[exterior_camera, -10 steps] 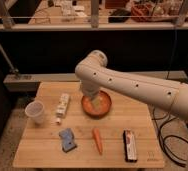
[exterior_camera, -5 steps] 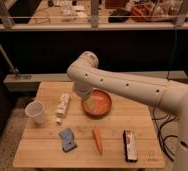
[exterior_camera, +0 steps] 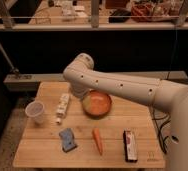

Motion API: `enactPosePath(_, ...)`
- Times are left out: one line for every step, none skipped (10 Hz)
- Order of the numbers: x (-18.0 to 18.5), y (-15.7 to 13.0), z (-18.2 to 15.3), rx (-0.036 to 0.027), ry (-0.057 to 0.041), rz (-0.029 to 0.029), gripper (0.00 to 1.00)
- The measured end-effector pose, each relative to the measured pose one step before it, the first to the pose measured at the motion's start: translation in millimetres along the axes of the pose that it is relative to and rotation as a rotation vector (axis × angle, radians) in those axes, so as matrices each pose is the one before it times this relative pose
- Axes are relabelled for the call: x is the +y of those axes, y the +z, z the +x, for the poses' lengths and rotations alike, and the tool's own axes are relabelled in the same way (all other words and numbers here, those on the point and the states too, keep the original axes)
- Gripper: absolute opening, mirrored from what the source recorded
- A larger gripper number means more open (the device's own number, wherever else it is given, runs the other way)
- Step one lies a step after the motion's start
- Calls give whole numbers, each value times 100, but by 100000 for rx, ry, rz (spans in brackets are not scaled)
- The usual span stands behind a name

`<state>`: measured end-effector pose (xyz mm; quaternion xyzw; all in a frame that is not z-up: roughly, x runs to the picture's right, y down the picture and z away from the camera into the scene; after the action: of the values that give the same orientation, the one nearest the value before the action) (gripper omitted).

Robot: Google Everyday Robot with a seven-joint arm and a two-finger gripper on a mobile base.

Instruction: Stand the bottle upright

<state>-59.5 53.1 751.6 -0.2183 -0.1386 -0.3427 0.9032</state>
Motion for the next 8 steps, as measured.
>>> enactPosePath(-153,289,-45,-62,-1112,63,80)
enactPosePath(-185,277,-72,-97,-1142,82,80)
enactPosePath(-281,248,-168,-244,-1087,82,80)
enactPosePath(-270,280,-197,-272,-982,37,80)
enactPosePath(-292,340,-156,-270,-1101,77,80)
enactPosePath(-237,347,-48,-235,-1072,64,80)
enactPosePath(-199,331,-61,-276,-935,-8,80)
enactPosePath(-161,218,-48,-173,-703,-82,80)
